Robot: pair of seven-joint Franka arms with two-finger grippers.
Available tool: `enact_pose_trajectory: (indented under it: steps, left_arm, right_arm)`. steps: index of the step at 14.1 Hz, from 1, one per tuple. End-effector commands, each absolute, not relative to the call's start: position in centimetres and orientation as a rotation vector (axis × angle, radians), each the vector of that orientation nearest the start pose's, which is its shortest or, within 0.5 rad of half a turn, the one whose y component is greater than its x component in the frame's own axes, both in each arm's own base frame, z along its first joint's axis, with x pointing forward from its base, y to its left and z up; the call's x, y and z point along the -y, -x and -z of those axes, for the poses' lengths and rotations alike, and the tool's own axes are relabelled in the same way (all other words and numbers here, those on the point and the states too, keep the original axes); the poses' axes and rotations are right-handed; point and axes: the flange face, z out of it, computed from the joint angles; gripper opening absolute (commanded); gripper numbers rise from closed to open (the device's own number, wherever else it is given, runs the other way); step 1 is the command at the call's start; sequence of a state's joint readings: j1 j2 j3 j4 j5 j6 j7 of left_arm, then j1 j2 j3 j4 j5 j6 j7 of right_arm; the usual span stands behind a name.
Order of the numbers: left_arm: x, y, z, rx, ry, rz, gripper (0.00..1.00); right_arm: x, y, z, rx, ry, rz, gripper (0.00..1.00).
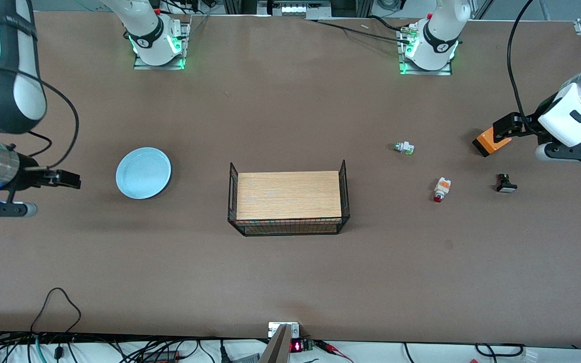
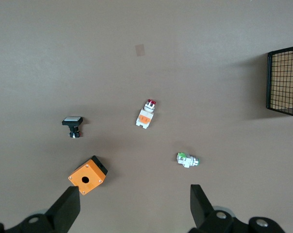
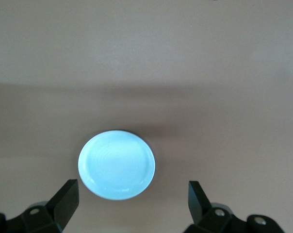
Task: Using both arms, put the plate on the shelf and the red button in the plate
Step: 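Move the right gripper over the light blue plate's rim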
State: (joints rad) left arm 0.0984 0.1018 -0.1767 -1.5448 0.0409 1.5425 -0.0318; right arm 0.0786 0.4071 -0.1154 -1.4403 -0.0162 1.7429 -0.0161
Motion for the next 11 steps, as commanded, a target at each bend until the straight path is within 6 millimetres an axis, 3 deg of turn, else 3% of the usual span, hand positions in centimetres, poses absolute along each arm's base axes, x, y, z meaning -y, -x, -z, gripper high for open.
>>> enact_pose_trajectory:
  steps: [1,5,11]
  left_arm:
    - [3.4,-58.0,-58.3,-0.093,3.097,-0.163,1.00]
    - [3.4,-58.0,-58.3,-0.090,3.097,-0.163,1.00]
    - [3.4,-58.0,-58.3,-0.093,3.097,-0.163,1.00]
  right_arm:
    - [1.7,-67.8,-42.9,-0.022,3.209,-0.181,1.00]
    - [1.6,-65.6,-35.5,-0.002,3.207,-0.169,1.00]
    - [2.5,-59.5,-27.0,0.008,3.191,-0.228,1.00]
